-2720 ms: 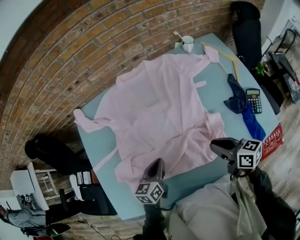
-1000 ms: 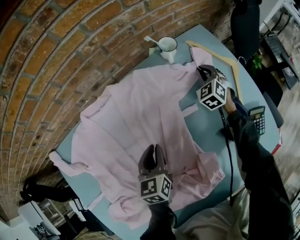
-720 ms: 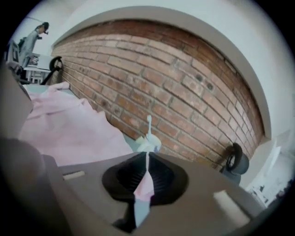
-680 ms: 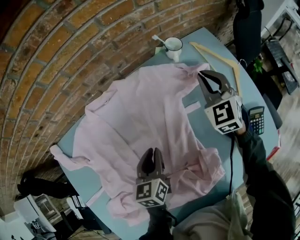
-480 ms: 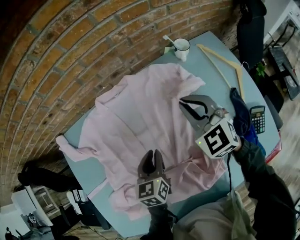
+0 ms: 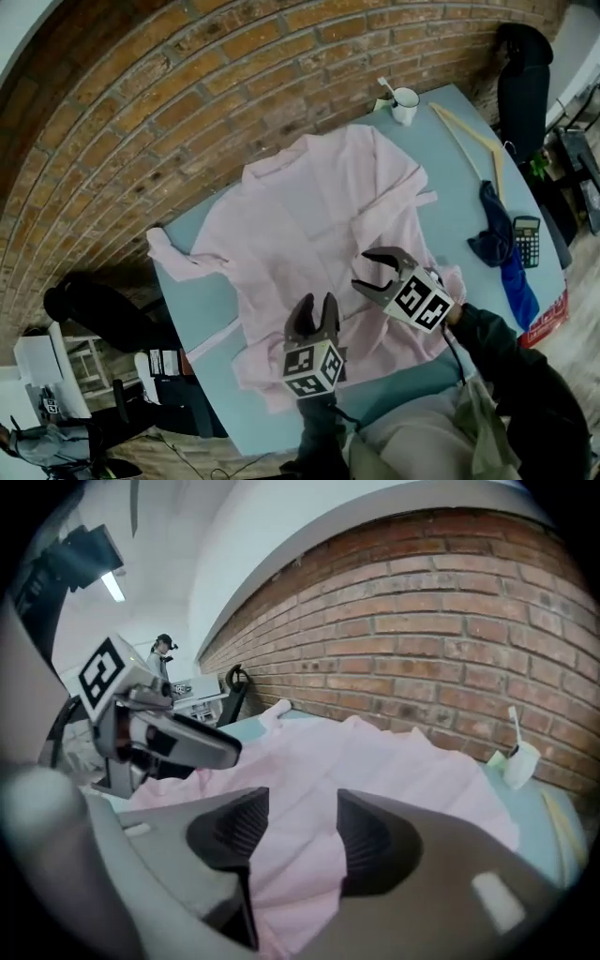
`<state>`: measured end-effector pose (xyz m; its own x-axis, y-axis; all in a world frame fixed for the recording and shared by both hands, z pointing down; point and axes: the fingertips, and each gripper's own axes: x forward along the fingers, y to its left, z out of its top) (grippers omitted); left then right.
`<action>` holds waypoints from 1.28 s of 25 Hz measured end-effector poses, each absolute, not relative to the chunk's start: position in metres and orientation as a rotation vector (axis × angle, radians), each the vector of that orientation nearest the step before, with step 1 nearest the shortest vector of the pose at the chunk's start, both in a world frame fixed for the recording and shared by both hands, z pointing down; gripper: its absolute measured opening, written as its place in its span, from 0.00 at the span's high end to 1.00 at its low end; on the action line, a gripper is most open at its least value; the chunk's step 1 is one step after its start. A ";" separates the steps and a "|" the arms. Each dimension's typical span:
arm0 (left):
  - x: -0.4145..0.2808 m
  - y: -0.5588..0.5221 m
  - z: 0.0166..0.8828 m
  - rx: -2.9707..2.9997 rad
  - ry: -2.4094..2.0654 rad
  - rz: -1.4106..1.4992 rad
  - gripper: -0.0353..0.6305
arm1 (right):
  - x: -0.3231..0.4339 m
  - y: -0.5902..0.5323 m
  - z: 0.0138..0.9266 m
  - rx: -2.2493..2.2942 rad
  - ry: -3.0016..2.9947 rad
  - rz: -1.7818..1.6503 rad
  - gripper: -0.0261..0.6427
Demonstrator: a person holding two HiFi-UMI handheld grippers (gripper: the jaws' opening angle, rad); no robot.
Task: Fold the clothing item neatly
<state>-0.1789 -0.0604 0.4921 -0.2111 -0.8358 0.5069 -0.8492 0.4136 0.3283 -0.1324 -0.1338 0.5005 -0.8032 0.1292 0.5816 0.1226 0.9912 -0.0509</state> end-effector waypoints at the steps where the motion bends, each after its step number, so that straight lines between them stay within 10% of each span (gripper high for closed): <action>1: -0.183 -0.052 0.491 1.411 -2.058 0.011 0.69 | -0.128 -0.121 0.498 -0.200 -2.509 0.031 0.64; 5: -0.207 -0.021 0.486 1.368 -2.117 -0.028 0.70 | -0.106 -0.090 0.495 -0.168 -2.514 0.142 0.70; 9: -0.270 0.030 0.479 1.243 -2.250 -0.112 0.94 | -0.094 -0.063 0.501 -0.043 -2.533 0.196 0.95; 21: -0.488 0.102 0.517 0.893 -2.435 0.004 0.93 | -0.101 -0.029 0.581 0.129 -2.385 0.309 0.96; 32: -0.650 0.056 0.587 0.881 -2.279 0.226 0.41 | -0.110 -0.022 0.600 0.175 -2.322 0.088 0.96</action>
<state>-0.6497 0.0561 0.5874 -0.5442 -0.5326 0.6482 -0.6493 0.7566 0.0766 -0.1102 -0.0218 0.5997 -0.6792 -0.0990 0.7273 -0.1536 0.9881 -0.0090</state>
